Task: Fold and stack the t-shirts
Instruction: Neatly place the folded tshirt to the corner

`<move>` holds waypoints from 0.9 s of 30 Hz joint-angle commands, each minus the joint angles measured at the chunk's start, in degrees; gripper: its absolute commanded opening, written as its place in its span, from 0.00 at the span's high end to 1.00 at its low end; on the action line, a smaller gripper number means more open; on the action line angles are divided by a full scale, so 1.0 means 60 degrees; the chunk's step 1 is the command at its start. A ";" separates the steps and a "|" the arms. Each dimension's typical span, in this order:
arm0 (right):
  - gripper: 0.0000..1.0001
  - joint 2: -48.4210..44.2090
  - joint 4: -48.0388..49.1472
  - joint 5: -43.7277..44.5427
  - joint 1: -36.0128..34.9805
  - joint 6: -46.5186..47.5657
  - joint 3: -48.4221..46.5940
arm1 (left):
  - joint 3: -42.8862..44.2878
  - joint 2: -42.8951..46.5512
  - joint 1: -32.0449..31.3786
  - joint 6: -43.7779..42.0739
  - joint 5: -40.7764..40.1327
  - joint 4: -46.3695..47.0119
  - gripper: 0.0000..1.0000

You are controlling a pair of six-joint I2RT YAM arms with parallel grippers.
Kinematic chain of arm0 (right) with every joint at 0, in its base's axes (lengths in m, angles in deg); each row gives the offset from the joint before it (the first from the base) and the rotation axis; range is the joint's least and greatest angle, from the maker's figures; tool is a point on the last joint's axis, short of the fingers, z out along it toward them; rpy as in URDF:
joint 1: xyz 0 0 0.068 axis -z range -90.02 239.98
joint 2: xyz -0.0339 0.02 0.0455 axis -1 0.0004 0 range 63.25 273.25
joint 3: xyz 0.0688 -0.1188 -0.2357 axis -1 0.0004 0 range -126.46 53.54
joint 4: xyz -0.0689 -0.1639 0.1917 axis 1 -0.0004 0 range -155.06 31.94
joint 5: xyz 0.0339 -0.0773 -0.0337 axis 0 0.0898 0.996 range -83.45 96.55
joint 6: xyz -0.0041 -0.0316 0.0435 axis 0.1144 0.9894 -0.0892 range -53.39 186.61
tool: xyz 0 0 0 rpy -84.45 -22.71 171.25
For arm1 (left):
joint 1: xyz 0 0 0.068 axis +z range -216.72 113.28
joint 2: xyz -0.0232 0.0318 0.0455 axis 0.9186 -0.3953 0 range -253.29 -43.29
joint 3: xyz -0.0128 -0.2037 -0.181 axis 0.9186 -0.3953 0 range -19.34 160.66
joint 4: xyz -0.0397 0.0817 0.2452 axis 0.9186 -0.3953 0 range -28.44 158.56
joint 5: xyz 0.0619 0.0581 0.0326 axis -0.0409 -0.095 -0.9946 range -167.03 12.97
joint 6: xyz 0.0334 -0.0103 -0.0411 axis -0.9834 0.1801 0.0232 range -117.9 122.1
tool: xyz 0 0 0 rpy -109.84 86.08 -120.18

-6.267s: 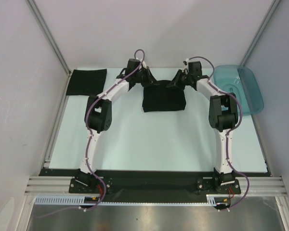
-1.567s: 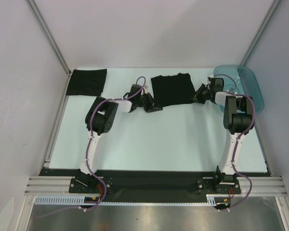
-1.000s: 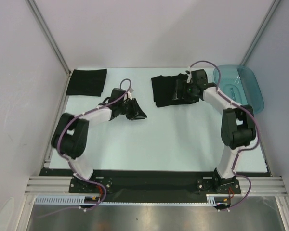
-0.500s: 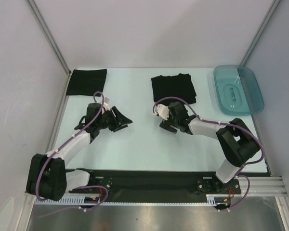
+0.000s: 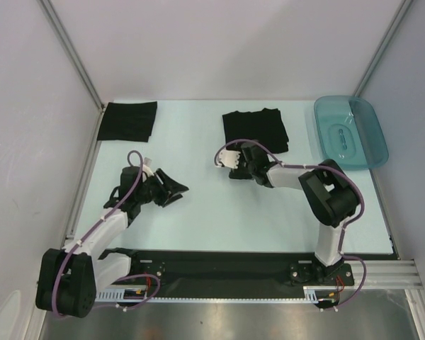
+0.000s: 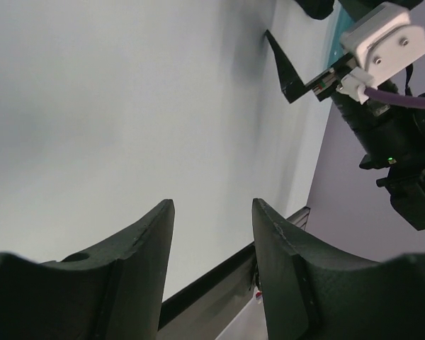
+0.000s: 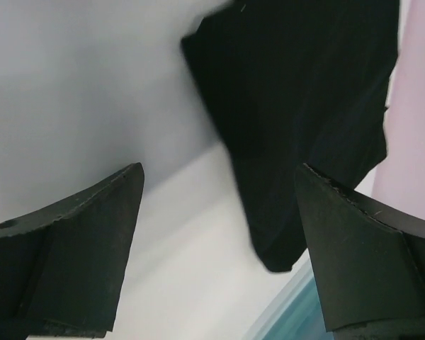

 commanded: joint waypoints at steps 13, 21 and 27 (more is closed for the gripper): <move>0.78 0.2305 -0.0631 -0.0758 0.0009 -0.1218 -0.2333 | 0.0550 -0.0473 0.0502 -0.0247 -0.0539 -0.0692 0.24; 1.00 0.0638 -0.1643 -0.1827 -0.0020 -0.3195 -0.2131 | 0.1781 -0.3563 0.0429 0.0850 0.0236 0.1370 0.15; 1.00 -0.0346 -0.2288 -0.2399 -0.0298 -0.4236 -0.1763 | 0.3201 -0.6479 -0.0010 0.2490 0.0866 0.3305 0.10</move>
